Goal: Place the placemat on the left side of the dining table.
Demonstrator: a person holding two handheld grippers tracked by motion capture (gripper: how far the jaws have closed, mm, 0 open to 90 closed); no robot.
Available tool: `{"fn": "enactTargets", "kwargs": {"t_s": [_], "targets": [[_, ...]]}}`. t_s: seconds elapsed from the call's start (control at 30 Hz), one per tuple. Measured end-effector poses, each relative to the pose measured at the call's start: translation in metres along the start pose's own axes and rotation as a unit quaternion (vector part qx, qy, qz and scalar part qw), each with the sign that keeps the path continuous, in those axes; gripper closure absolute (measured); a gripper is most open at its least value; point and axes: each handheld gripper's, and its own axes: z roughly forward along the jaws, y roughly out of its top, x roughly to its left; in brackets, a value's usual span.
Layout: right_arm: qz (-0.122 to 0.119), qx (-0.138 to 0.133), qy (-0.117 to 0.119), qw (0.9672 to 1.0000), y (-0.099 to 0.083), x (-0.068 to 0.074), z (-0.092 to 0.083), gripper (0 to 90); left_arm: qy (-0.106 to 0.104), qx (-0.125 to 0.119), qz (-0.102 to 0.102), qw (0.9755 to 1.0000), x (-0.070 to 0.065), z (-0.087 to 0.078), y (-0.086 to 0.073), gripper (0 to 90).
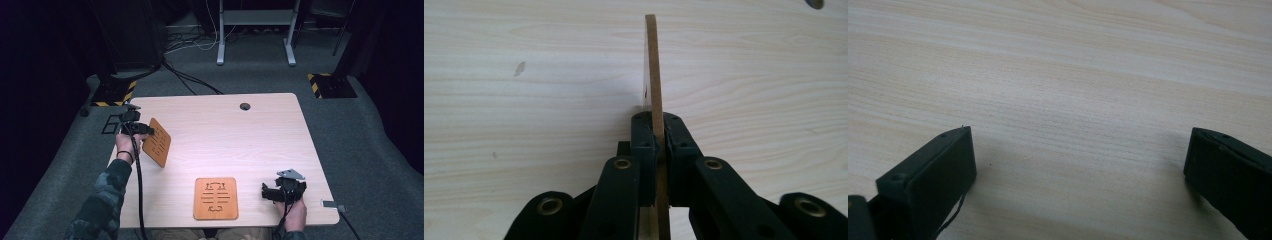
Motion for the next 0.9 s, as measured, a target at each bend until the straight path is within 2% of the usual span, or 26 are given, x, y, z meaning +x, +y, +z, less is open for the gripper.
{"fn": "enactTargets", "kwargs": {"t_s": [0.07, 0.23, 0.67, 0.8, 0.9], "targets": [[0.0, 0.003, 0.0, 1.0, 0.0, 0.0, 0.0, 0.0, 0.002, 0.001, -0.008, 1.0, 0.006, 0.0, -0.001, 83.7], [0.0, 0.002, 0.0, 1.0, 0.0, 0.0, 0.0, 0.0, 0.017, 0.004, -0.014, 0.9997, 0.015, 0.0, -0.005, 79.0], [0.0, 0.002, -0.001, 1.0, 0.0, 0.0, 0.0, 0.0, 0.054, 0.013, 0.008, 0.9985, 0.022, 0.005, -0.011, 68.8], [0.0, 0.002, -0.002, 1.0, 0.0, 0.0, 0.0, 0.0, 0.062, 0.018, 0.007, 0.9979, 0.025, 0.006, -0.013, 66.0], [0.0, 0.002, -0.002, 1.0, 0.0, 0.0, 0.0, 0.0, 0.059, 0.019, 0.003, 0.9981, 0.029, 0.007, -0.014, 64.7]]}}
